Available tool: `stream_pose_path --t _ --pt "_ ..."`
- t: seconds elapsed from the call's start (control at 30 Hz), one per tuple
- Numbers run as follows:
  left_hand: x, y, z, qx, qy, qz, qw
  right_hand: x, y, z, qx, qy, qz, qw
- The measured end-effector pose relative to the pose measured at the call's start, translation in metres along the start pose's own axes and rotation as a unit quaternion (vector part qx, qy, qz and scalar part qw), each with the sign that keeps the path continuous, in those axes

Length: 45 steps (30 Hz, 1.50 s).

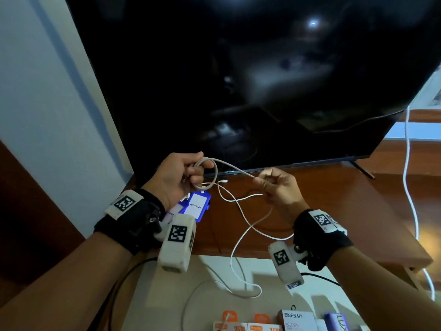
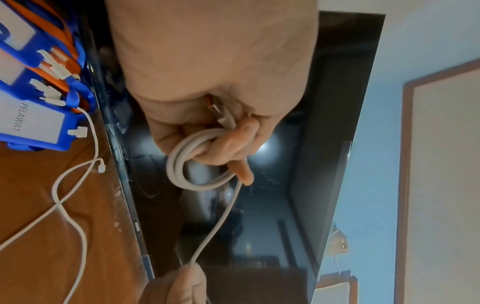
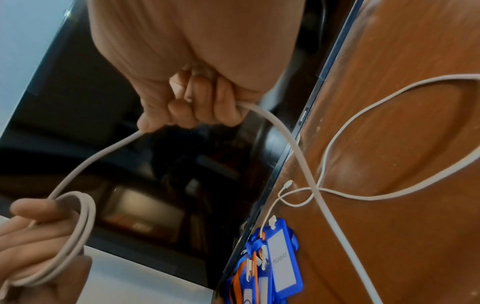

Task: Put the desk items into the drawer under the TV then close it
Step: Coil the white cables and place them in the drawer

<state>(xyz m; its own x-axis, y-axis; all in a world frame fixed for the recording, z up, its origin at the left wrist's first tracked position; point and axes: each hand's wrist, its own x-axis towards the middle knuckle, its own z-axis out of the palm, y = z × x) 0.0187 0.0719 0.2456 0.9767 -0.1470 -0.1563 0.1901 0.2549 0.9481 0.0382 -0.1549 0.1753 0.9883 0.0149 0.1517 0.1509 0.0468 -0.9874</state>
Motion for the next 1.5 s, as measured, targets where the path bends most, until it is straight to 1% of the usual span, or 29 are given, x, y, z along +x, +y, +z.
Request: stream_pose_path --t 0.07,0.13,0.2,0.23,0.3,0.37,0.43,0.5,0.53,0.7,0.77,0.87,0.93,1.0,1.07,1.13,1.23,1.27,1.33,1.4,1.5 --pt "-0.001 -0.004 -0.001 -0.032 0.012 0.011 0.999 0.001 0.003 0.002 -0.001 0.016 0.021 1.000" --pt "0.000 -0.007 0.001 -0.053 0.031 0.033 0.998 0.001 0.002 0.006 -0.030 0.034 0.026 0.999" --pt "0.001 -0.012 0.004 -0.037 0.059 0.061 0.996 0.000 0.000 0.013 -0.092 0.041 0.030 0.994" --pt "0.001 -0.014 0.006 -0.015 0.071 0.077 0.994 -0.002 0.000 0.018 -0.125 0.034 0.027 0.991" --pt "0.002 -0.016 0.011 0.043 0.086 0.113 0.989 -0.009 -0.002 0.029 -0.211 -0.012 0.008 0.977" --pt "0.003 -0.018 0.015 0.110 0.096 0.146 0.978 -0.017 -0.002 0.040 -0.287 -0.085 -0.008 0.954" --pt "0.003 -0.023 0.018 0.167 0.105 0.169 0.966 -0.025 -0.004 0.049 -0.329 -0.145 -0.018 0.933" --pt "0.002 -0.030 0.019 0.202 0.111 0.187 0.955 -0.030 -0.006 0.056 -0.334 -0.179 -0.031 0.925" --pt "0.000 -0.034 0.019 0.217 0.114 0.194 0.950 -0.031 -0.007 0.058 -0.325 -0.189 -0.035 0.926" --pt "-0.005 -0.043 0.020 0.250 0.102 0.208 0.940 -0.036 -0.014 0.058 -0.227 -0.212 -0.016 0.950" --pt "-0.005 -0.046 0.018 0.296 0.095 0.229 0.922 -0.036 -0.015 0.055 -0.203 -0.216 -0.012 0.955" --pt "-0.005 -0.051 0.014 0.371 0.084 0.249 0.891 -0.039 -0.018 0.054 -0.218 -0.236 -0.014 0.947" --pt "-0.008 -0.053 0.011 0.410 0.069 0.236 0.878 -0.042 -0.023 0.053 -0.233 -0.235 -0.031 0.943" --pt "-0.008 -0.058 0.006 0.434 0.040 0.191 0.880 -0.044 -0.025 0.052 -0.223 -0.207 -0.064 0.950" --pt "-0.010 -0.061 0.001 0.408 -0.009 0.140 0.902 -0.045 -0.023 0.050 -0.195 -0.166 -0.090 0.962" --pt "-0.015 -0.062 -0.001 0.373 -0.055 0.099 0.921 -0.045 -0.018 0.046 -0.152 -0.140 -0.093 0.974" --pt "-0.023 -0.058 -0.006 0.329 -0.062 0.062 0.940 -0.048 -0.013 0.037 -0.114 -0.145 -0.080 0.980" --pt "-0.025 -0.058 -0.008 0.317 -0.075 0.054 0.944 -0.050 -0.011 0.035 -0.109 -0.142 -0.073 0.981" --pt "-0.029 -0.059 -0.008 0.318 -0.105 0.036 0.942 -0.055 -0.007 0.036 -0.111 -0.130 -0.072 0.983" --pt "-0.031 -0.061 -0.004 0.317 -0.098 0.004 0.943 -0.058 -0.003 0.042 -0.130 -0.116 -0.077 0.982" --pt "-0.031 -0.062 0.004 0.277 -0.090 -0.029 0.956 -0.061 0.000 0.051 -0.150 -0.097 -0.087 0.980"
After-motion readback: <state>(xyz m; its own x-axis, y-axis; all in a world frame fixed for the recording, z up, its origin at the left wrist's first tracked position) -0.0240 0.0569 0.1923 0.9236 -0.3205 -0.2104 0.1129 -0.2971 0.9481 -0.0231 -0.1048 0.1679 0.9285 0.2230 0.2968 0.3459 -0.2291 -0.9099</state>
